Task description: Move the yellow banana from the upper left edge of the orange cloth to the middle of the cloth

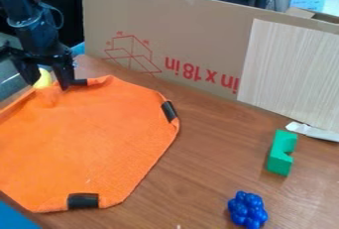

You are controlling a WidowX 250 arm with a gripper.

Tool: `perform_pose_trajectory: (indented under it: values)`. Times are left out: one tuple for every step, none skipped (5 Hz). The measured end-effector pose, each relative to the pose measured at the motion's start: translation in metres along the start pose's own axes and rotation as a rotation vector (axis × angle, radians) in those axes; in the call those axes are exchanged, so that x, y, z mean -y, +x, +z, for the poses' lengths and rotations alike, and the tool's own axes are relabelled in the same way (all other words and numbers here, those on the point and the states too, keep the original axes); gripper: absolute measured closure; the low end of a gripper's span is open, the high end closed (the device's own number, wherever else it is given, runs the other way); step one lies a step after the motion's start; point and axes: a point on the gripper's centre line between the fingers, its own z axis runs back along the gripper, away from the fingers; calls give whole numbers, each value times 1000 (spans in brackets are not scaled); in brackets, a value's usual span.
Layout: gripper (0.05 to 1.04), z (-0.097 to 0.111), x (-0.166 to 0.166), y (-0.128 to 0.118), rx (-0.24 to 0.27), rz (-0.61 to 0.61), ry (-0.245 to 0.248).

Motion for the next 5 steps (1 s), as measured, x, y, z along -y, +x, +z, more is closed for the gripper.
perform_pose_trajectory:
  values:
    - [83,-10,1,-4,-38,11,-13]
    - [83,-22,-8,13,-63,81,-5]
    - [83,-25,-16,33,-62,158,-6]
    - [83,-34,-37,50,-69,264,16]
    - [83,-40,-46,71,-37,359,21]
